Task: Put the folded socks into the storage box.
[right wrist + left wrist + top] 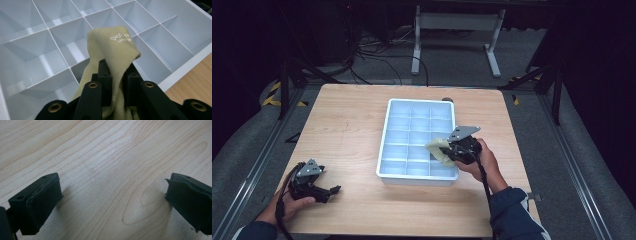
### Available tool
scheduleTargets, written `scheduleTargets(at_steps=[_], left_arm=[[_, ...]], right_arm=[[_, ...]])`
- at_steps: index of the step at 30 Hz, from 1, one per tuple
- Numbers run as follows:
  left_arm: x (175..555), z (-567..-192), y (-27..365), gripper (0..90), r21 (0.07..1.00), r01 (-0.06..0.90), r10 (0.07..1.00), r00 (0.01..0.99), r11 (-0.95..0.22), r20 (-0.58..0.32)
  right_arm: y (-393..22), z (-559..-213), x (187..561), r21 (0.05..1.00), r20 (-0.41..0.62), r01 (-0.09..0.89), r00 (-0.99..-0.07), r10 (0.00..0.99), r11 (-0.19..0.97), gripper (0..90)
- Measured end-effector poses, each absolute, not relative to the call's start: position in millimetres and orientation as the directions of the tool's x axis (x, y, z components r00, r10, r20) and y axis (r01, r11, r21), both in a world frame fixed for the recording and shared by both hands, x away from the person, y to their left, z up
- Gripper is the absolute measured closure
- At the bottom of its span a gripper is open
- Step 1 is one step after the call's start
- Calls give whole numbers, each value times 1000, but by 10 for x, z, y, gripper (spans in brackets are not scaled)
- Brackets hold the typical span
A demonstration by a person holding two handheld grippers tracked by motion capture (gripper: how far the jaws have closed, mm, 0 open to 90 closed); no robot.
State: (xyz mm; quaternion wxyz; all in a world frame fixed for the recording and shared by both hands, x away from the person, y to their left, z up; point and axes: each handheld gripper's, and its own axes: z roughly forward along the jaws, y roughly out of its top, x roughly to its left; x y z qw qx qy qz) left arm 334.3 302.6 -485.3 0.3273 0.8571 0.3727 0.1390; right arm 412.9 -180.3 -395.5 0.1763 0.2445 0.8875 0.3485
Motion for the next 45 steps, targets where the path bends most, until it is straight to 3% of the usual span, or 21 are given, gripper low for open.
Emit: scheduleTargets(at_steps=[17,23,45], left_arm=[[3343,-4853,3026,4,665,548,730,683,-508,-6],[3343,-4853,3026,4,665,548,730,683,-507,-6],[3343,-4853,3026,4,665,548,730,684,-508,-6]], right_arm=[[-1625,-4032,4250,558,-192,325,-845,500,764,788],[-1504,-4132,4261,461,-220,305,-871,440,833,788],[-1412,-4146,4448,309,-148,315,-916,373,897,782]])
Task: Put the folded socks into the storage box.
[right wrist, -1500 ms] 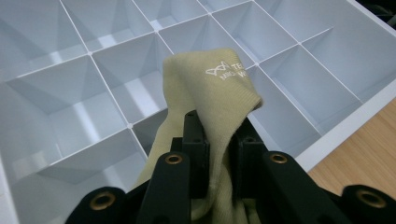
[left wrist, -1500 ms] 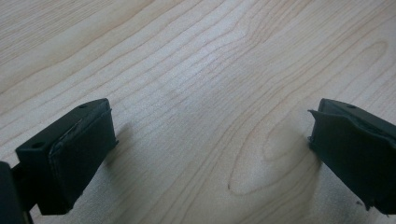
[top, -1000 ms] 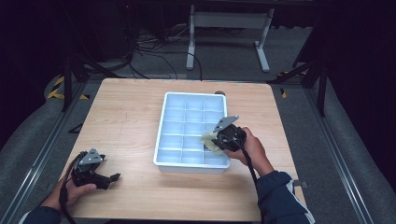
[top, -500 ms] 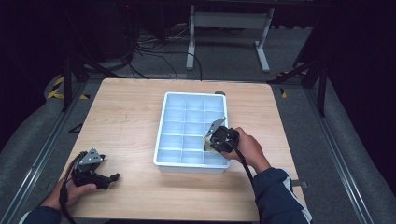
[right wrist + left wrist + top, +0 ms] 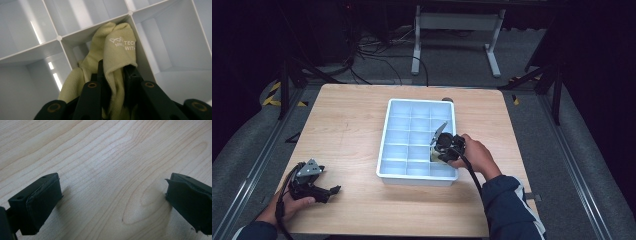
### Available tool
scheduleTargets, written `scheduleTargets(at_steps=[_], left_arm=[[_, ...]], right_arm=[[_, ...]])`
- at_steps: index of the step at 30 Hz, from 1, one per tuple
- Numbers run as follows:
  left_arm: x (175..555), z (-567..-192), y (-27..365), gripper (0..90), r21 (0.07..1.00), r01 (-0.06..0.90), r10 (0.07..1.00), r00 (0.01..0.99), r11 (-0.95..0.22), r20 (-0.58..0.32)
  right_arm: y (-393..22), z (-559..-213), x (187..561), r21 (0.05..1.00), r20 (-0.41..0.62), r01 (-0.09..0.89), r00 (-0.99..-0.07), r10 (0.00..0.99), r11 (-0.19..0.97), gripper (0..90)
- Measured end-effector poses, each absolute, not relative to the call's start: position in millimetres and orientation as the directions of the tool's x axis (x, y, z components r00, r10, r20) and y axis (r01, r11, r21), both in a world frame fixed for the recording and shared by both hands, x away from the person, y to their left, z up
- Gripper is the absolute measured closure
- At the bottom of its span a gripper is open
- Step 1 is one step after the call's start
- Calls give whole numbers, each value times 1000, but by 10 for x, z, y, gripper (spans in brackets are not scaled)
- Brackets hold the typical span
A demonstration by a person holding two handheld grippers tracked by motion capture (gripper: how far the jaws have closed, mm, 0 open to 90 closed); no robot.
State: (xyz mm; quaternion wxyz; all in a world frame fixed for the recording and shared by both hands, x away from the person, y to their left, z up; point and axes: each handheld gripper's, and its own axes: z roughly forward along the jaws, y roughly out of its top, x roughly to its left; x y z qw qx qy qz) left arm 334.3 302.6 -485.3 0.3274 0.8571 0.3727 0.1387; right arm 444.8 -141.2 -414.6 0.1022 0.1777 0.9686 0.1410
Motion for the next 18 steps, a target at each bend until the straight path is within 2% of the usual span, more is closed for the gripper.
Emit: scheduleTargets(at_steps=[7,18], left_arm=[[3344,-4853,3026,4,665,548,730,684,-508,-6],[3343,-4853,3026,4,665,548,730,684,-508,-6]], right_arm=[[-1334,-4153,4486,230,-147,311,-926,348,922,782],[-1316,-4157,4520,205,-128,327,-925,357,922,779]])
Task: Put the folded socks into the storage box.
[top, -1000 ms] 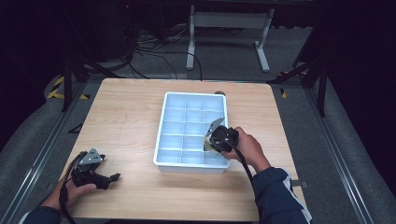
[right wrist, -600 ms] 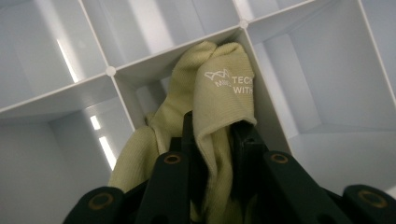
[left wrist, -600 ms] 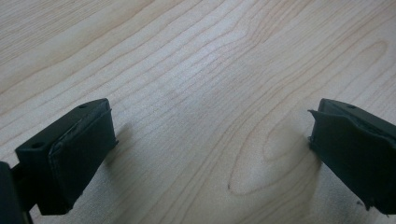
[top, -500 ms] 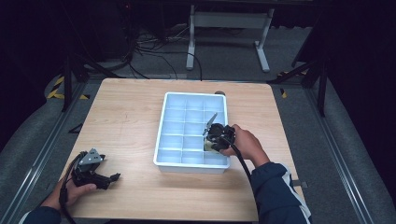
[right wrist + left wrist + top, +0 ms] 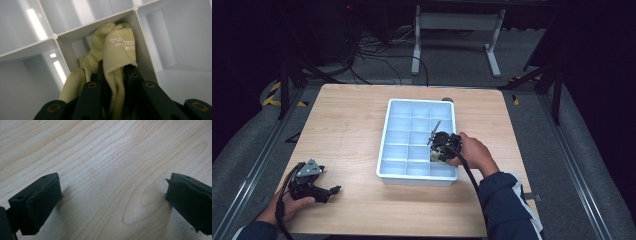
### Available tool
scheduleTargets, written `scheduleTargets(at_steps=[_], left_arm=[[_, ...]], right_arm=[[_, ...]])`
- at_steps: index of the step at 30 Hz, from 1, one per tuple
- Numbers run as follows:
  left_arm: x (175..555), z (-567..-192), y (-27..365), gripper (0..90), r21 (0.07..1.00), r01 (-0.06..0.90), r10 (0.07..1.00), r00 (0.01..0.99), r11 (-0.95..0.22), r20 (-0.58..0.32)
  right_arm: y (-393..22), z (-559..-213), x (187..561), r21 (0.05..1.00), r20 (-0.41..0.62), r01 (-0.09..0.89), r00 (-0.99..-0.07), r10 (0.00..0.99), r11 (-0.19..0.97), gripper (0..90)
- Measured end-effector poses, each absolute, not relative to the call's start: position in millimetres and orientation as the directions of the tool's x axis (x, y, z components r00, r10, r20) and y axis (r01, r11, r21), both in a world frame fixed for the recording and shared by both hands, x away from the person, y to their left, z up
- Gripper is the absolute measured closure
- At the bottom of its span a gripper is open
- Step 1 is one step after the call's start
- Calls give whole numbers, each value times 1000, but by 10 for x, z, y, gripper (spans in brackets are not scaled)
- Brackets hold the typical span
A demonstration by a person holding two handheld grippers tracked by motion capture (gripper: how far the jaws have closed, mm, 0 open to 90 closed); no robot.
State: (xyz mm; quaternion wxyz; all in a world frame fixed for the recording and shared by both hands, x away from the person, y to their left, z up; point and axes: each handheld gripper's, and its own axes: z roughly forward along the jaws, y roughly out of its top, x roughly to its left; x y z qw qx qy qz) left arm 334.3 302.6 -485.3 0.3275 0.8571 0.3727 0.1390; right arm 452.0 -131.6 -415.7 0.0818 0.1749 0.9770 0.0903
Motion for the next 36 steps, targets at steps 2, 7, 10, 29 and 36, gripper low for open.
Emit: scheduleTargets(at_steps=[2,7,10,29,36], left_arm=[[3343,-4853,3026,4,665,548,730,684,-508,-6],[3343,-4853,3026,4,665,548,730,683,-508,-5],[3343,-4853,3026,4,665,548,730,683,-508,-6],[3343,-4850,3032,5,665,545,728,685,-511,-2],[3343,-4849,3032,5,663,546,728,686,-512,-3]], right_arm=[[-1315,-4159,4522,204,-125,330,-925,359,922,779],[-1304,-4162,4530,197,-124,336,-924,363,921,774],[-1313,-4160,4532,206,-121,338,-922,367,918,772],[-1306,-4153,4506,218,-163,357,-904,394,908,688],[-1317,-4142,4500,228,-167,363,-900,404,903,676]])
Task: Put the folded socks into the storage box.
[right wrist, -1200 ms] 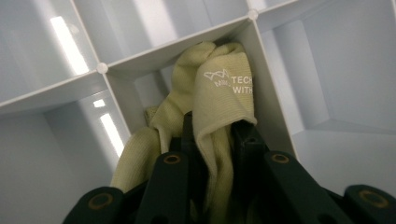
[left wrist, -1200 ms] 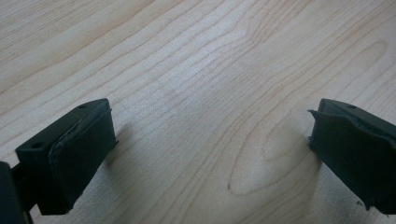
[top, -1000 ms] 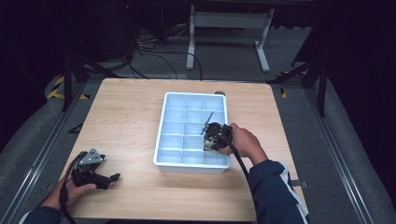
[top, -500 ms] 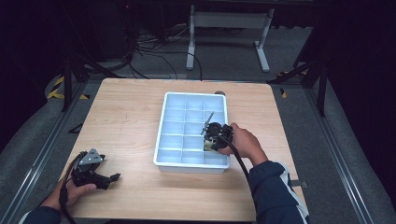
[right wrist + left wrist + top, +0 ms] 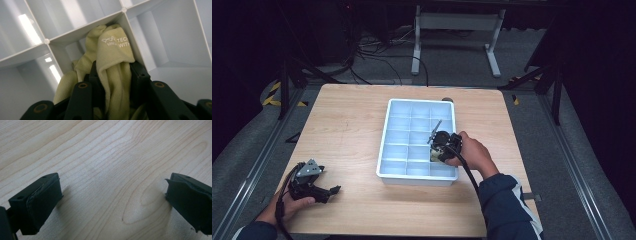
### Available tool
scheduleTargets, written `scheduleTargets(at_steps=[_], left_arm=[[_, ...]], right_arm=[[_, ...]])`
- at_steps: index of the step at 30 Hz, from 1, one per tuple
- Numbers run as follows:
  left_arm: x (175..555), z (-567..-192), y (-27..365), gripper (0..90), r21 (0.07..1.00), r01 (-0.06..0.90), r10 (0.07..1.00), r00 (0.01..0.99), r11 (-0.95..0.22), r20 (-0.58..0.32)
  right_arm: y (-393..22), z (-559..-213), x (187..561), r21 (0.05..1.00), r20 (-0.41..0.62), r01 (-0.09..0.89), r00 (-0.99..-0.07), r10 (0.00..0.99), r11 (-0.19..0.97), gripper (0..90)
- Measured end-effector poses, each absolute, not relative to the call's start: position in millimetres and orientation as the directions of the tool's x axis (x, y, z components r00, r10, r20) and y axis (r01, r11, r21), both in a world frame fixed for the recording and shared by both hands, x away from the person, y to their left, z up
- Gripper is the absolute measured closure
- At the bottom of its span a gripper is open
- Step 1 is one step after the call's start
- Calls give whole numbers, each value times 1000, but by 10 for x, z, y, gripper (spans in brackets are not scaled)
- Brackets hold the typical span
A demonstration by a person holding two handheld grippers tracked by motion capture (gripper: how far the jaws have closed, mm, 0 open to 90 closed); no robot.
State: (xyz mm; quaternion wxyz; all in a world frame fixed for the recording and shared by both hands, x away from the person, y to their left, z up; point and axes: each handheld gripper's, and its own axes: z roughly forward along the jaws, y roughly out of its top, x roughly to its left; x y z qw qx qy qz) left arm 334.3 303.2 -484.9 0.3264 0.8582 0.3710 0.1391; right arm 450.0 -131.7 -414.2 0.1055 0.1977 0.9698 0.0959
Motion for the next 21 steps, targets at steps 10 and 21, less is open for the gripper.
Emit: scheduleTargets(at_steps=[10,21], left_arm=[[3344,-4849,3032,5,664,546,728,686,-512,-3],[3343,-4850,3031,5,665,545,729,685,-511,-2]], right_arm=[[-1345,-4087,4452,263,-189,362,-890,416,894,655],[-1413,-3981,4392,305,-212,363,-875,435,880,577]])
